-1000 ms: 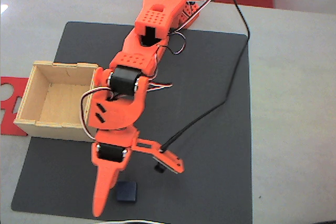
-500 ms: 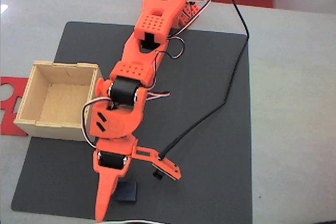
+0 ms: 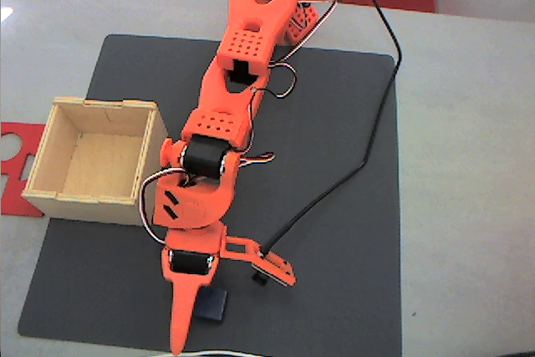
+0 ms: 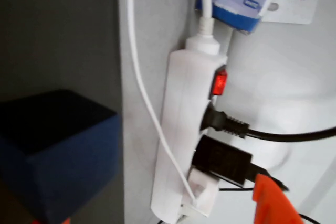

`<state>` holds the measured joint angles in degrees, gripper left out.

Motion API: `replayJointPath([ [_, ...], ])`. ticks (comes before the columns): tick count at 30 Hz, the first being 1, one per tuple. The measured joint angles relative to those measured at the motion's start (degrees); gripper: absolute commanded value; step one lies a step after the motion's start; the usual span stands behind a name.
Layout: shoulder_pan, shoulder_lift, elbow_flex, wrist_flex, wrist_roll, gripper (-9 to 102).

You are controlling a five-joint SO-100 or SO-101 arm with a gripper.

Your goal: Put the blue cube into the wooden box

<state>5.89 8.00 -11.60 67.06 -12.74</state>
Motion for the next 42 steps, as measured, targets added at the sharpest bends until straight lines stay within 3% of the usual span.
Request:
replayJointPath([
  [7,-0.26,1.67,-0.09,15.21,-0.44,44],
  [12,-0.26,2.37,-0.09,17.4,-0.97,43],
  [20,0.62,2.29,0.0,1.49,-2.11,42],
  [27,-0.26,2.64,0.0,-1.41,1.93,41],
  [32,-0.26,4.04,0.0,-8.26,2.72,41],
  [36,-2.81,4.04,0.0,-13.18,-0.53,41],
  [42,-6.59,1.23,0.0,-13.18,-8.17,41],
])
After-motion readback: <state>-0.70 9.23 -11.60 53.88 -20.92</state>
